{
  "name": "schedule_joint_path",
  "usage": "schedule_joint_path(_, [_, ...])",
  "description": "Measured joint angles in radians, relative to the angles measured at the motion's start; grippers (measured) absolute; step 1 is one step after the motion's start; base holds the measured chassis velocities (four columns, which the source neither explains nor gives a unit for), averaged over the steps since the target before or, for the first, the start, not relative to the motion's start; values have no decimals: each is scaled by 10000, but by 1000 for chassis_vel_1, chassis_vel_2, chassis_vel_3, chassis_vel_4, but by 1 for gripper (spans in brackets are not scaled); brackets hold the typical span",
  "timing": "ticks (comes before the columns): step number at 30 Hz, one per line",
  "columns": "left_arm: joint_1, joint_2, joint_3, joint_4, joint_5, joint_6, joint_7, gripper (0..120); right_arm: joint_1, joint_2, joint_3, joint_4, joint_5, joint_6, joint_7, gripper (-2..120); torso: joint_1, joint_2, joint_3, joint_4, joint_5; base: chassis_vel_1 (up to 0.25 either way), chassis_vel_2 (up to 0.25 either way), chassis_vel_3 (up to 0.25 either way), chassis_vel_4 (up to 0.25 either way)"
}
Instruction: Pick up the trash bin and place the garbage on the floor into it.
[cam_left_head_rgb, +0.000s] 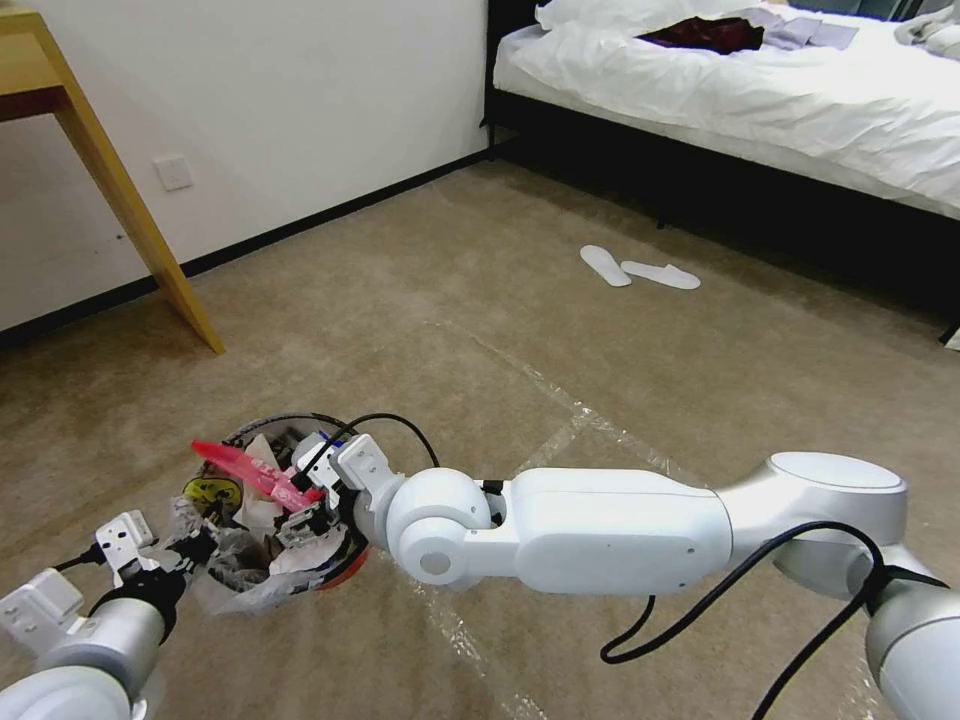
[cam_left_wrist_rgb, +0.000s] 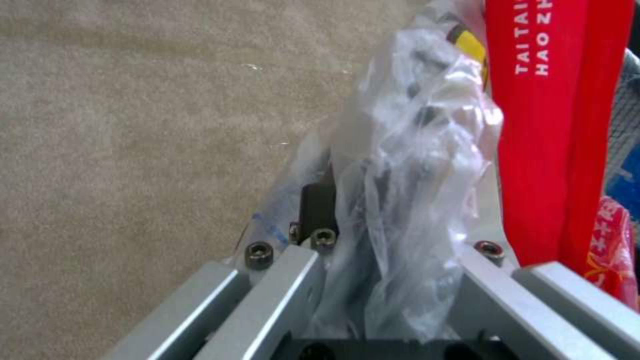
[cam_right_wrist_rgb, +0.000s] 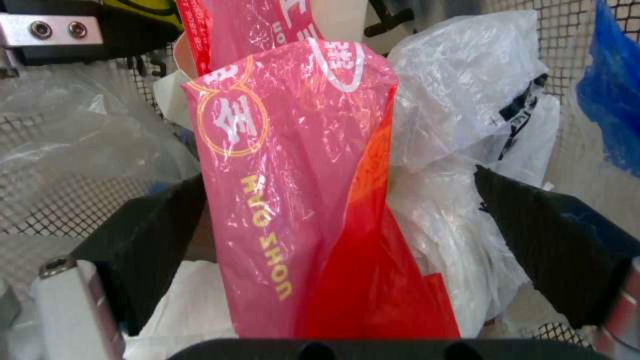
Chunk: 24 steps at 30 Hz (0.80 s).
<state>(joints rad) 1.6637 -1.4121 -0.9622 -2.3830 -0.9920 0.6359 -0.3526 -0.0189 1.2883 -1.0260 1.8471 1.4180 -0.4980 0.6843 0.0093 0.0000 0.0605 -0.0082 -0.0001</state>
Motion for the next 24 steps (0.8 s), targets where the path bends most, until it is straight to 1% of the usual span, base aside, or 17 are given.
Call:
schedule_joint_path(12, [-79,-30,64,84,70,-10,17,1,21,2,711,165,-31,66,-15,100,1,0,0,0,0,0,0,0,0])
schedule_joint_path(18, [-114,0,54,189,120,-12,-1,1,68,-26,1539,454,-66,122,-81,100,1,0,0,0,0,0,0,0,0])
schedule_joint_path(24, [-137,3,79,174,114,-12,-19,1,141,-22,1635,506,1,124,-90,100,0,0,0,0,0,0,0,0,0])
